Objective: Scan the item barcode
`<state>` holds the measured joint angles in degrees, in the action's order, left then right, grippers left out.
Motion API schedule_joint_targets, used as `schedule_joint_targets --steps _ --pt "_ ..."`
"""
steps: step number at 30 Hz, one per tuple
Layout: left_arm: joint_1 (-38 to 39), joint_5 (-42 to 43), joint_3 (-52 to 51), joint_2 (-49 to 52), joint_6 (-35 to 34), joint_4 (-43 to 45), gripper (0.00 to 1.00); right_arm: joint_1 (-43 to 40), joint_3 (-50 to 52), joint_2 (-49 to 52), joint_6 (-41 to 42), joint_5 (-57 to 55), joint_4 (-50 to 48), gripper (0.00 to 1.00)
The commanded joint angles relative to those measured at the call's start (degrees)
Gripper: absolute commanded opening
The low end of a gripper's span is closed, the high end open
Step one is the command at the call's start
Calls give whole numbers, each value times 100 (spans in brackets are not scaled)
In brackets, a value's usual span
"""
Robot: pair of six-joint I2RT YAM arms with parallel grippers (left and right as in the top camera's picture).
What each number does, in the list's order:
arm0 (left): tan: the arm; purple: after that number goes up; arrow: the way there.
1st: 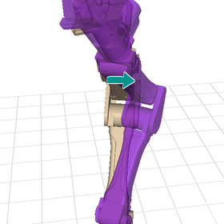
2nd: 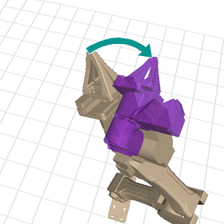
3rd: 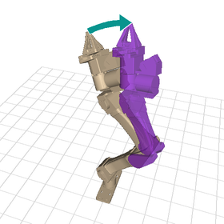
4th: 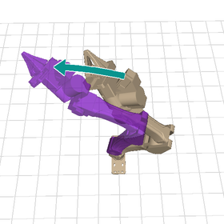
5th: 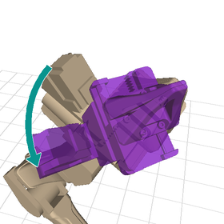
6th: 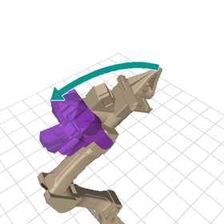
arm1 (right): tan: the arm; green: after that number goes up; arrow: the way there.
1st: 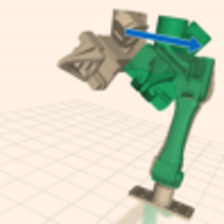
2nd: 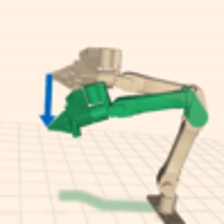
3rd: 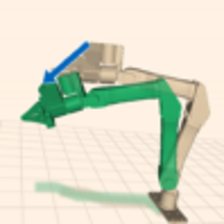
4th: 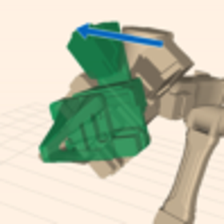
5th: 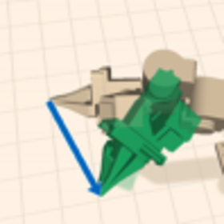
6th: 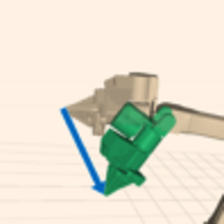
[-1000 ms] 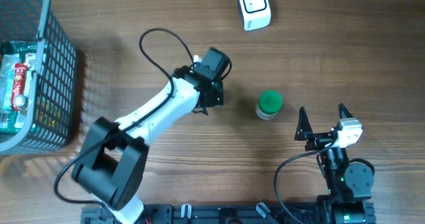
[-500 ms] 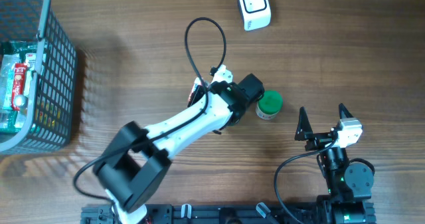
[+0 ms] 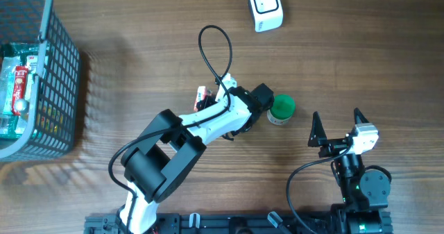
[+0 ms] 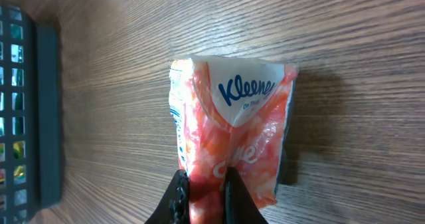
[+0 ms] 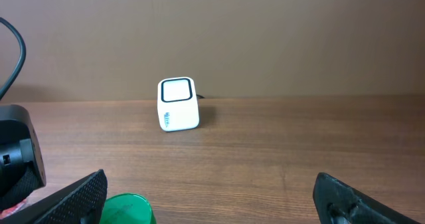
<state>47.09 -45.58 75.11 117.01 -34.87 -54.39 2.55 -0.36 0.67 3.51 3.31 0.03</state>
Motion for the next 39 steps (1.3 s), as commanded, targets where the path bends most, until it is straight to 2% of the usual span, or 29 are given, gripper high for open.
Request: schedule_joint_targets --steps 1,3,6,8,10,12,15,17,20,21,22,24,25,27,32,34,39 --pt "-28 37 66 57 -157 13 4 -26 7 -39 -48 -63 -13 100" --pt "-28 37 66 57 -140 11 6 -26 7 -39 -48 -63 -13 100" --pt "24 37 66 57 -142 17 18 -26 7 -39 -50 -63 -13 100" --pt "105 33 66 55 -142 17 22 -26 7 -39 -48 -63 -13 100" --pt "153 -20 66 55 -140 15 15 -26 7 -39 -48 -63 -13 100" --pt "166 -98 66 55 -138 15 4 -28 7 -39 -48 -63 -13 100" --pt "166 -199 94 42 -144 -31 4 -26 7 -39 -48 -63 -13 100" --pt "11 295 402 -44 -168 -227 4 -26 7 -39 -50 -63 -13 100" --pt "-697 1932 968 -522 -240 -221 4 -26 7 -39 -48 -63 -13 100" --pt "-1158 2817 1043 -820 -343 -107 7 -26 7 -39 -48 -63 -13 100" --pt "-1626 3687 1043 -1032 -337 -39 17 -26 7 -39 -48 -63 -13 100" --pt "-2214 4352 1040 -1095 -332 -103 22 -26 7 -39 -48 -63 -13 100" --pt "-2623 4638 973 -1082 -332 -203 31 -26 7 -39 -50 -63 -13 100" --pt "-3003 5206 632 -1082 -313 -157 37 -26 7 -39 -50 -63 -13 100" --pt "-3091 5455 -549 -1082 -315 710 36 -26 7 -39 -48 -63 -13 100" --pt "-3082 5761 -850 -1082 -315 1097 36 -26 7 -39 -50 -63 -13 100" --pt "-3071 5757 -1362 -1082 -315 1829 36 -26 7 -39 -48 -63 -13 100"
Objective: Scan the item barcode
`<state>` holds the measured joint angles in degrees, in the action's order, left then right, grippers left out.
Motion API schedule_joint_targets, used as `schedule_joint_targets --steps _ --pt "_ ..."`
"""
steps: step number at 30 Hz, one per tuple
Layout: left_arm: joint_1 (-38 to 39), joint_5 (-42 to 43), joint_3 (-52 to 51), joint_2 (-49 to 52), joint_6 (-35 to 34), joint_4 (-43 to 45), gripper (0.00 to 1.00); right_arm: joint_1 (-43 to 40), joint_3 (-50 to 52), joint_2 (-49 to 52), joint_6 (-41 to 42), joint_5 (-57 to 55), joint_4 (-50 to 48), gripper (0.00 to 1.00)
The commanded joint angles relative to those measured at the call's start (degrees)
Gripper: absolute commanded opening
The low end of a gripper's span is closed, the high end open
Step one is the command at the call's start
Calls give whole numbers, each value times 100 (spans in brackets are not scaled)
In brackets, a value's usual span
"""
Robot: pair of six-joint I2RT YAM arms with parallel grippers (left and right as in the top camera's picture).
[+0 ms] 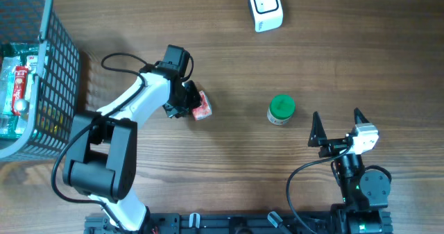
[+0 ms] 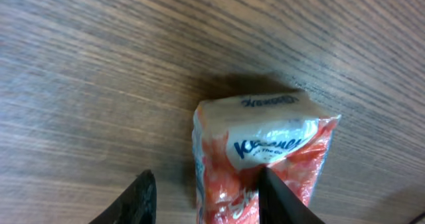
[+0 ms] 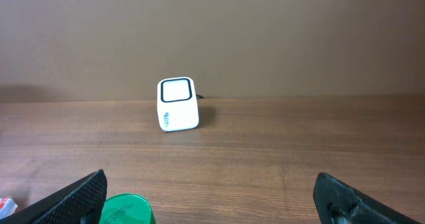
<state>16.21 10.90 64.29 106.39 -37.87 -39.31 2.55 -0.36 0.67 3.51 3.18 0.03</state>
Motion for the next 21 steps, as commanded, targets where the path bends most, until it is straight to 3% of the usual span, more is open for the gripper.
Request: schedule_joint_targets --steps 1,3,7,11,16,19,21 --pt "17 109 -398 -20 -15 520 33 -26 7 -39 -50 -50 -13 100" --pt "17 109 -444 -22 -13 570 4 -26 7 -39 -48 -50 -13 100" --pt "2 0 -243 -389 361 492 4 -26 7 -39 -48 -50 -13 100" --pt "433 -1838 31 -1126 767 -212 4 -26 7 -31 -48 -50 -13 100" --pt "1694 -4266 28 -1058 925 -822 4 -26 7 -24 -48 -50 -13 100" --pt "2151 -5305 28 -1034 1117 -920 4 -26 7 -24 -48 -50 -13 100" --pt "2396 -5425 28 -914 1353 -968 4 -28 7 -24 -48 -50 -13 100"
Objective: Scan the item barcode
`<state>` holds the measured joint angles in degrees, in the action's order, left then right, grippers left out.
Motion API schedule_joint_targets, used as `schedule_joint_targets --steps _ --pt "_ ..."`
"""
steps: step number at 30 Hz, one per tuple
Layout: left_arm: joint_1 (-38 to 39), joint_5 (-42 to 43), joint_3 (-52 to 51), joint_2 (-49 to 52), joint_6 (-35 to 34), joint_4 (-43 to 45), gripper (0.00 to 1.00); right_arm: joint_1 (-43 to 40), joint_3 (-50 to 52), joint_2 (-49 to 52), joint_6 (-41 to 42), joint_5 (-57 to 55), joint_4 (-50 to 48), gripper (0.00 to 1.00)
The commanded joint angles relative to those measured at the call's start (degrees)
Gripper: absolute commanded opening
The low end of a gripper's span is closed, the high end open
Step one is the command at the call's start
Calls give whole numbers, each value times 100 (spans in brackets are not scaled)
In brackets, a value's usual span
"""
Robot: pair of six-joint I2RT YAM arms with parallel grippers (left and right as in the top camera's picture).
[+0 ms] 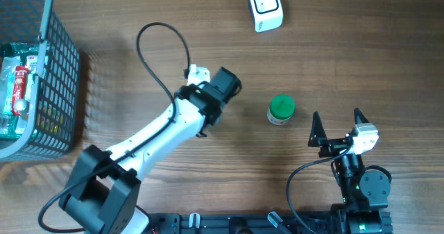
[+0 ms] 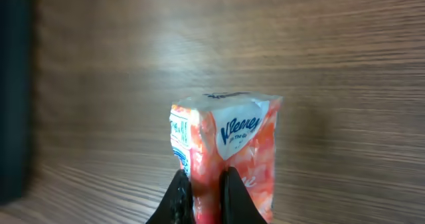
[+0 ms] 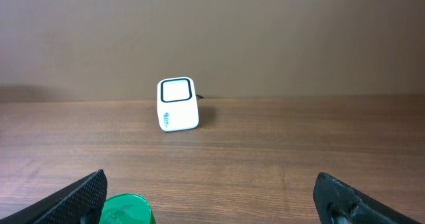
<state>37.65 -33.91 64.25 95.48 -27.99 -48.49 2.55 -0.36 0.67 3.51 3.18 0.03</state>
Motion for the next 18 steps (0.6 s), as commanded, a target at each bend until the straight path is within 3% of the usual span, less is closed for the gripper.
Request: schedule_joint_targets --steps 1,8,14,16,18 --pt "334 -949 33 321 407 -140 4 -26 7 -24 -48 -50 -13 100" --pt "761 -1567 31 1464 527 -299 4 -26 7 -24 -48 -50 -13 100" --pt "1091 -1558 33 1495 505 -168 5 -26 7 -24 -50 -50 -13 100" --pt "1095 -1521 33 1495 501 -122 12 -26 7 -24 -48 -50 -13 99" --pt "1095 -1526 33 1486 485 -120 27 -26 7 -24 -48 -50 -13 100"
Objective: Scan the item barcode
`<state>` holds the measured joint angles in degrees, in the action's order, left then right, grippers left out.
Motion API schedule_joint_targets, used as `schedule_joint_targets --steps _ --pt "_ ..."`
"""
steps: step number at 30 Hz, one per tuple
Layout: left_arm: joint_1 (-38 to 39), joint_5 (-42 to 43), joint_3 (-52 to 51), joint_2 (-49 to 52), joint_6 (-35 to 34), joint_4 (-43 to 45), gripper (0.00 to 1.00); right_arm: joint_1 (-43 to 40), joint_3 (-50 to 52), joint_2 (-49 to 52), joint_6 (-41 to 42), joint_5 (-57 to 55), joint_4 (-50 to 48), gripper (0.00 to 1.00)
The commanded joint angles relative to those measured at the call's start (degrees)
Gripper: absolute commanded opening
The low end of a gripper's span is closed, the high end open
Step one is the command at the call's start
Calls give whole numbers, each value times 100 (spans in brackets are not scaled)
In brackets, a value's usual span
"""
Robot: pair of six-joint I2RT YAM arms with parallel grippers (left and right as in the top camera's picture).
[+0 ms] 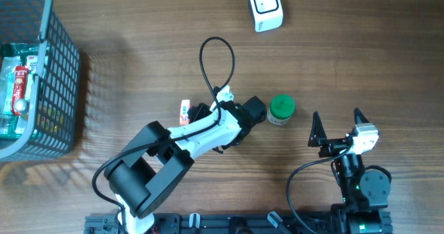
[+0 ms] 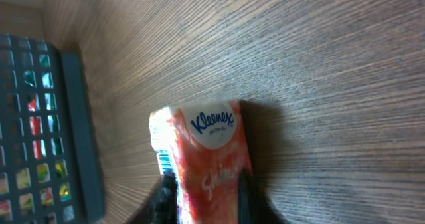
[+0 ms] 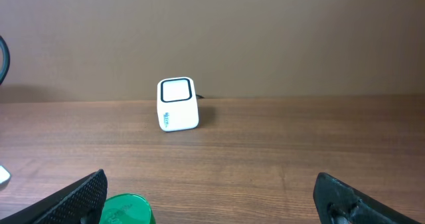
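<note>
The item is an orange-red Kleenex tissue packet (image 2: 202, 154) with a barcode strip on its left edge. My left gripper (image 2: 202, 189) is shut on its lower end. From overhead, only a small white and red end of the packet (image 1: 184, 112) shows left of the left wrist, at mid table. The white scanner (image 1: 265, 7) stands at the far edge, also seen as the scanner (image 3: 178, 104) with its window facing my right gripper (image 3: 209, 192). That gripper is open with nothing between its fingers, near the front right (image 1: 338, 126).
A green-lidded tub (image 1: 281, 109) stands just right of the left wrist, between the two arms. A grey wire basket (image 1: 41, 81) with packaged goods fills the far left. The left arm's black cable (image 1: 216, 60) loops over the table's middle.
The left gripper, still shut on the packet, has moved nearer the table's front and turned. The packet's end now points left toward the basket. The right arm has not moved.
First the left gripper was shut on the packet close to the green tub. Then the packet lay on the table farther left with the fingers apart around it. After that the gripper was shut on it again farther back, and now holds it at mid table.
</note>
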<state>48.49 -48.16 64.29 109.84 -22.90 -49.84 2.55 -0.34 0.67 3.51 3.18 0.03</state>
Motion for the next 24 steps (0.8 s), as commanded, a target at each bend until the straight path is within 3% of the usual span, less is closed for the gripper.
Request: schedule_joint_targets --steps 1,3,4,5,8,10,11,13,18,24 --pt "9 -103 35 22 -26 35 33 -26 4 -24 -48 -50 -13 100" --pt "-11 -98 273 -125 -382 -70 52 -26 4 -24 -48 -50 -13 100" --pt "-37 -92 459 -227 -511 -166 56 -26 4 -24 -50 -50 -13 100" --pt "-96 31 706 -402 -664 -278 68 -26 4 -24 -48 -50 -13 100" --pt "-533 1392 1165 -892 -741 -385 86 -28 4 -24 -48 -50 -13 100" --pt "-1207 2785 1191 -1176 -739 -380 86 -26 4 -24 -48 -50 -13 100" --pt "-1797 4024 1187 -1213 -479 -450 87 -26 4 -24 -48 -50 -13 100" --pt "-2277 4955 1088 -1178 61 -509 86 -26 4 -24 -48 -50 -13 100" --pt "-2535 5025 313 -1158 127 -262 76 -26 4 -24 -48 -50 -13 100" --pt "-2535 4562 -785 -1158 -70 1021 58 -26 4 -24 -48 -50 -13 100"
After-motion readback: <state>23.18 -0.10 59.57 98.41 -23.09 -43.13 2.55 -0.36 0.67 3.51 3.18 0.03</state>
